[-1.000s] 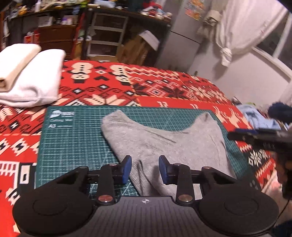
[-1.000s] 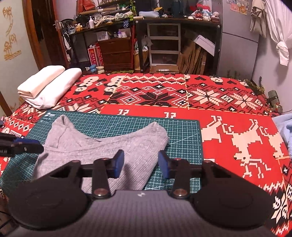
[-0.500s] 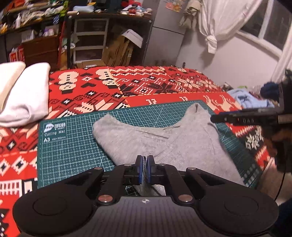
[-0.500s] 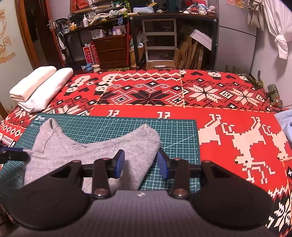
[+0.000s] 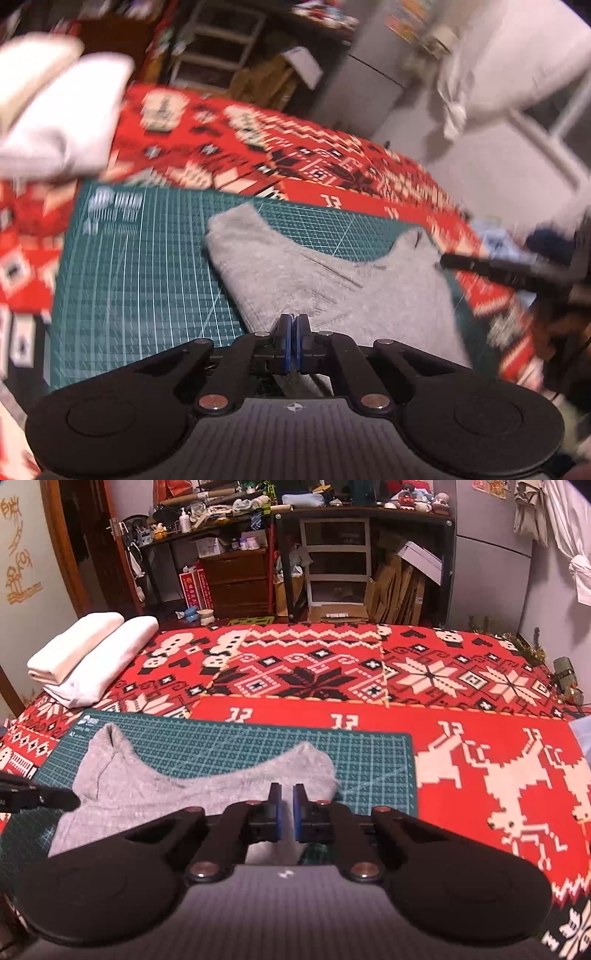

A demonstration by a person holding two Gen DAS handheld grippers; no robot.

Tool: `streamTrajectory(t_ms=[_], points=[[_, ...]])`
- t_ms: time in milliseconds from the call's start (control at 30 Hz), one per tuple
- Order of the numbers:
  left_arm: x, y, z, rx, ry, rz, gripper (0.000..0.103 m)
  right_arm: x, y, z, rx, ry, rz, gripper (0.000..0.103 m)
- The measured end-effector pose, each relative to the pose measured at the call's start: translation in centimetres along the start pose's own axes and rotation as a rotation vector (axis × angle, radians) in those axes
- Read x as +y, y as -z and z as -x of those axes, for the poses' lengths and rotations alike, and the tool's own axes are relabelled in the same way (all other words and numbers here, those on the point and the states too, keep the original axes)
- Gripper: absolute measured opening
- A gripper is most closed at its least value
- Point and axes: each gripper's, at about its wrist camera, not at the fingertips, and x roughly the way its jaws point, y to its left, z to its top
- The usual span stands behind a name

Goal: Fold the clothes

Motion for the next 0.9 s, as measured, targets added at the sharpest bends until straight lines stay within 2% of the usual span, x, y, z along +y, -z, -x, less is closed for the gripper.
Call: streamTrajectory(t_ms=[133, 233, 400, 567, 767, 900], points=[[1.4, 0.0, 0.3, -0.004, 0.044, 0.139, 0.002, -0.6, 0.0, -2.0, 0.032, 0.003, -0.032, 0.006], [1.5, -0.2, 1.3, -0.018, 0.050, 0.179, 0.002, -0.9, -0.2, -2.5, 0.042, 0.000, -0.044, 0.006], [1.0, -0.5, 1.9, -0.020, 0.043, 0.162, 0.002, 0.0, -0.7, -3.4, 0.050, -0.001, 0.001, 0.006], [1.7, 0.1, 0.7, 0.015, 0.019, 0.165, 0.002, -0.2, -1.0, -3.2, 0.032, -0.014, -0.034, 0.006], [1.3, 0.2, 0.8, 0.005, -0.004, 0.124, 0.004, 2.6, 1.2, 0.2, 0.087, -0.108, 0.032, 0.006], [1.1, 0.4, 0.6, -0.001, -0.016, 0.092, 0.004, 4.0, 3.3, 0.3, 0.087, -0.079, 0.095, 0.006]])
